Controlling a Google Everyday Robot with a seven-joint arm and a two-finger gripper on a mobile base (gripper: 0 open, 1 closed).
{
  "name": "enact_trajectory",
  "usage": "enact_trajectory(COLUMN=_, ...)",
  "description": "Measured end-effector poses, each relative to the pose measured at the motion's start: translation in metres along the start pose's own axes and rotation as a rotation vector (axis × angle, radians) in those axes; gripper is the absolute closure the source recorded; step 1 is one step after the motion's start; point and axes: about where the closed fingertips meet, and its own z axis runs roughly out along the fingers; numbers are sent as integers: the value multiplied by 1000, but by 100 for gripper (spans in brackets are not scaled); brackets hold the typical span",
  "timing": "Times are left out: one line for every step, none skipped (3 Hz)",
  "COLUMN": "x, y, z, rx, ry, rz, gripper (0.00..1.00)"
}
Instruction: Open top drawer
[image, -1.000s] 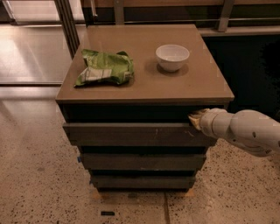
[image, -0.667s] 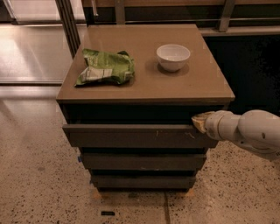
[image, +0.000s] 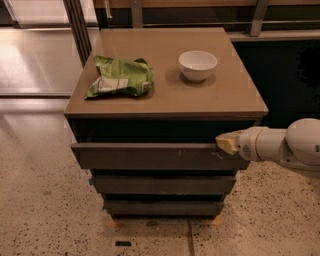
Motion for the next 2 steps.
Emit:
enact_trajectory(x=1, y=9, z=0, rx=-33, ry=9, rz=-2, gripper=100)
enact_trajectory(x=-9, y=4, z=8, rx=-4, ry=-27, rz=-17, gripper=100)
